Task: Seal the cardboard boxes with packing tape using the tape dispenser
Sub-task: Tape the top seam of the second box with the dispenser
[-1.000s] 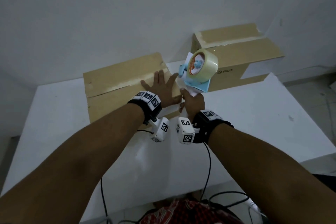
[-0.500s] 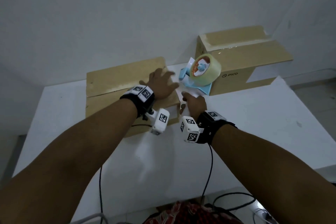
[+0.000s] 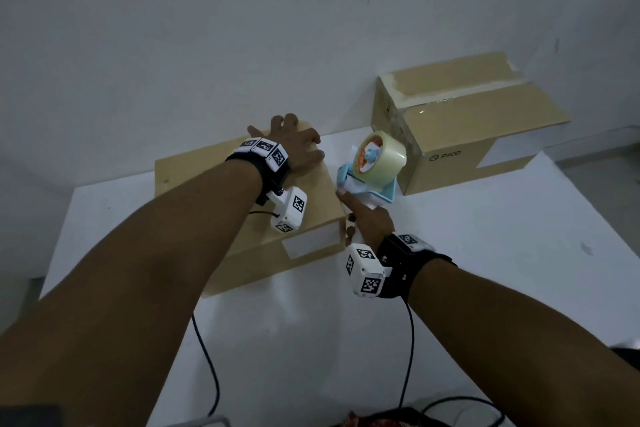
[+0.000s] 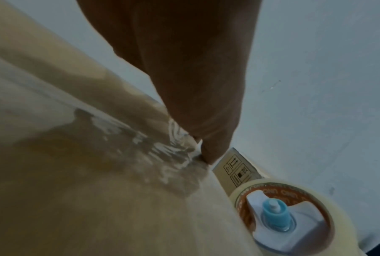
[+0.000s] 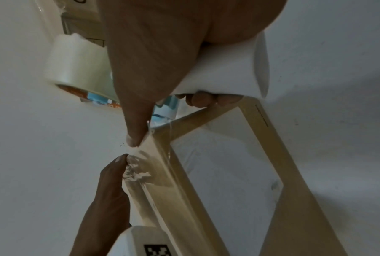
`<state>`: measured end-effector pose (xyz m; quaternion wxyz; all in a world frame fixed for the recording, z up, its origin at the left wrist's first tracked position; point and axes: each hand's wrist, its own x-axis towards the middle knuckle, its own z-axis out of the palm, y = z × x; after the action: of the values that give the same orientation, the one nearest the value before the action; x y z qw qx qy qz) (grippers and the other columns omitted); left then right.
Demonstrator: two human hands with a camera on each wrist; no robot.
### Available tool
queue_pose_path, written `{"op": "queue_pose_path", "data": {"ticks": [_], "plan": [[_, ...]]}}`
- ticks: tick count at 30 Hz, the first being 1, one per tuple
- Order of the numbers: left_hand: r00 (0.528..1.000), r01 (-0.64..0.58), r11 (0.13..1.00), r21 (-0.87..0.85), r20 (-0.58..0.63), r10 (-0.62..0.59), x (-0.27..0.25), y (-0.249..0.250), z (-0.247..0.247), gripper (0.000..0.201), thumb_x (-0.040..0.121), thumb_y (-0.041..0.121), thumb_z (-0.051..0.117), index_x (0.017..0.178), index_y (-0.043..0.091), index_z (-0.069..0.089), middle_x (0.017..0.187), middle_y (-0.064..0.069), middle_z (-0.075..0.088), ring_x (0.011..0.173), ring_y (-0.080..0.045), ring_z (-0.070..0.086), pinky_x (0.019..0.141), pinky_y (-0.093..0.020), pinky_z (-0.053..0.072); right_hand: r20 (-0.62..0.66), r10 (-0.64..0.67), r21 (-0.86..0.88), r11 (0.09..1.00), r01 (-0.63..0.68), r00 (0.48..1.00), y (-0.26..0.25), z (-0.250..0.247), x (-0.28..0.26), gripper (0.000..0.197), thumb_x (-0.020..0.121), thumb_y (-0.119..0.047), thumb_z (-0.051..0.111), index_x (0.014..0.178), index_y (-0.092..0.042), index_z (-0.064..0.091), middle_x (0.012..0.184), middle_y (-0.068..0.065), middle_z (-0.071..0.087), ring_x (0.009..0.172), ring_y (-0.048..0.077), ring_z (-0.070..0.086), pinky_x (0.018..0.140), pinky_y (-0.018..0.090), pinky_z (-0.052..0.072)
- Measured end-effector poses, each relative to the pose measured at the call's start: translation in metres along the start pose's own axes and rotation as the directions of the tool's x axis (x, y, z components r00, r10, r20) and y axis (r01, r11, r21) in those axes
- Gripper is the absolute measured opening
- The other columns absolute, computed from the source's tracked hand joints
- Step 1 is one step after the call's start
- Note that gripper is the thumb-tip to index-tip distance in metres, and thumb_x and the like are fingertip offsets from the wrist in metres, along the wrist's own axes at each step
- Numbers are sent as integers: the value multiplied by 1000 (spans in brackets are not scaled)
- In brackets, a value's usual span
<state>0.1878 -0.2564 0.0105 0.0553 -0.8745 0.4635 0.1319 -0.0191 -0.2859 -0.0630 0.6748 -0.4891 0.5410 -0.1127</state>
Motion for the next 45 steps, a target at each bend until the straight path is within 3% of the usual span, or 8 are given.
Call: {"op": "queue_pose_path", "data": {"ticks": [8, 12, 20, 26, 30, 34, 40, 45], "plan": [[999, 27, 996, -84, -18, -28, 25, 0, 6, 32, 84, 55, 40, 111, 43, 53, 139, -2, 37, 130, -36, 30, 99, -70, 20, 88, -35, 7, 999, 34, 996, -14, -4, 8, 53, 76, -51, 77, 103, -6, 68, 94, 8, 70, 59, 18, 60, 45, 15, 46], [999, 36, 997, -65, -18, -37, 32, -2, 5, 49, 80, 62, 45, 124, 40, 48, 141, -2, 36, 131, -35, 31, 98, -63, 24, 68, -45, -76, 996, 50, 997, -22, 2, 13, 66, 77, -67, 64, 110, -10, 68, 94, 8, 70, 69, 17, 63, 51, 23, 45], [997, 78, 992, -100, 19, -76, 35, 3, 4, 36, 72, 60, 50, 101, 38, 48, 123, -4, 42, 120, -33, 36, 90, -58, 25, 159, -15, -158, 987, 40, 987, -26, 2, 19, 67, 75, -65, 69, 107, -6, 69, 94, 11, 71, 70, 18, 64, 47, 17, 47], [996, 92, 992, -88, 16, -91, 34, 7, 7, 30, 76, 54, 46, 100, 38, 49, 119, -5, 44, 117, -32, 37, 84, -54, 24, 159, -105, 156, 984, 80, 982, 1, -8, 8, 33, 81, -34, 78, 92, -5, 69, 59, 5, 66, 51, 21, 58, 49, 27, 50], [994, 111, 989, -101, -4, -112, 36, 5, 9, 39, 80, 55, 44, 114, 38, 48, 129, -7, 44, 123, -33, 36, 91, -57, 24, 188, -95, 278, 960, 40, 978, 17, -9, 4, 24, 78, -29, 80, 87, -12, 67, 62, 6, 61, 53, 19, 56, 59, 34, 48], [988, 110, 958, -266, -79, -136, 31, 2, 9, 80, 83, 71, 48, 148, 32, 22, 143, -15, 43, 133, -36, 36, 105, -57, 20, 162, -137, 230, 968, 98, 977, 20, -14, 0, 22, 78, -26, 81, 82, -11, 65, 61, 6, 57, 54, 20, 54, 58, 34, 50], [990, 32, 870, -493, -104, -95, 11, -40, -10, 75, 92, 40, 61, 153, 20, 22, 153, -17, 35, 138, -35, 36, 111, -40, 30, 184, -231, 178, 964, 199, 955, 7, -20, 1, 21, 79, -19, 80, 79, -7, 63, 62, 8, 54, 55, 22, 51, 54, 32, 50], [948, 284, 887, -364, -31, -316, -43, -136, 1, 91, 73, 45, 63, 152, 19, 26, 154, -16, 34, 139, -35, 33, 113, -40, 28, 215, -279, 4, 959, 285, 936, 2, -23, 11, 44, 63, -27, 91, 82, -8, 56, 69, 8, 52, 56, 19, 54, 56, 30, 51]]}}
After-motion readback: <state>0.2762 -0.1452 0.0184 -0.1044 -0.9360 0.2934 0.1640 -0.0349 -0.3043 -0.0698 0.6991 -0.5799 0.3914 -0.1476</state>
